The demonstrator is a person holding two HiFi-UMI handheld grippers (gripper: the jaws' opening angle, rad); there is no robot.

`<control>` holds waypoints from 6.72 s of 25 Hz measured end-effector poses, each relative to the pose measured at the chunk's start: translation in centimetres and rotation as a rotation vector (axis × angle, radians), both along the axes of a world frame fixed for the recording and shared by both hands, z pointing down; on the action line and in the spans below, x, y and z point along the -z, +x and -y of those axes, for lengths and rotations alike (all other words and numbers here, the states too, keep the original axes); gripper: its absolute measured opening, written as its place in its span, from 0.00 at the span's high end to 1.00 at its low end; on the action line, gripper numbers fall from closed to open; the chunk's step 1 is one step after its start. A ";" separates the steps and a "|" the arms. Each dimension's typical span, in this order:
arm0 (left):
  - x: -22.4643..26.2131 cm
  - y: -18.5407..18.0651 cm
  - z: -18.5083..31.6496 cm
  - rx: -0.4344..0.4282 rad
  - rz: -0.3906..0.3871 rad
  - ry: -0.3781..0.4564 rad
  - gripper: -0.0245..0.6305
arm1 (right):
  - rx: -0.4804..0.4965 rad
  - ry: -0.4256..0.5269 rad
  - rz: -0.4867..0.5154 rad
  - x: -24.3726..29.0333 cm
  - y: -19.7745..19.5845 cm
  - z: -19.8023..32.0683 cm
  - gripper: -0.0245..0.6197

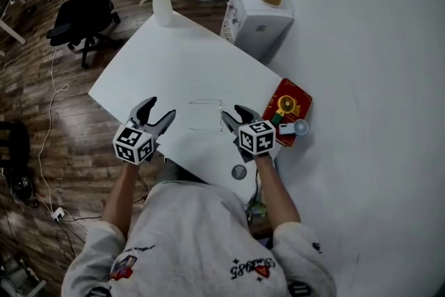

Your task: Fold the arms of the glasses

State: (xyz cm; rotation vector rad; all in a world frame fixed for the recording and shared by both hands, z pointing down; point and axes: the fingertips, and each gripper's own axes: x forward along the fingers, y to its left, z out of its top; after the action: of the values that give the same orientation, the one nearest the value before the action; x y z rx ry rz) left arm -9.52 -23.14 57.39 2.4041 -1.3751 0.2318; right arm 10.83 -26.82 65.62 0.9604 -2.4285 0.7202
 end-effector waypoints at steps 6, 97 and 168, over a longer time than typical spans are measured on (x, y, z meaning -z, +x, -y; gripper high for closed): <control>-1.4 -1.7 2.4 0.006 0.001 -0.038 0.49 | -0.014 -0.197 0.027 -4.6 0.5 2.1 0.67; -1.4 9.2 4.4 -0.945 -0.254 -0.359 0.82 | -0.148 -0.425 -0.032 3.0 -1.9 1.2 0.92; -6.6 5.7 0.8 -0.264 -0.798 -0.442 0.60 | -0.262 -0.309 0.077 2.9 -4.2 6.6 0.92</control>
State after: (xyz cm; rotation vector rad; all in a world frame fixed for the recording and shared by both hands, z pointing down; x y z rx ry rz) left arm -3.82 -23.94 63.99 1.9486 -0.5709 -0.3057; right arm 6.64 -33.38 62.71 1.1487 -2.1859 1.2039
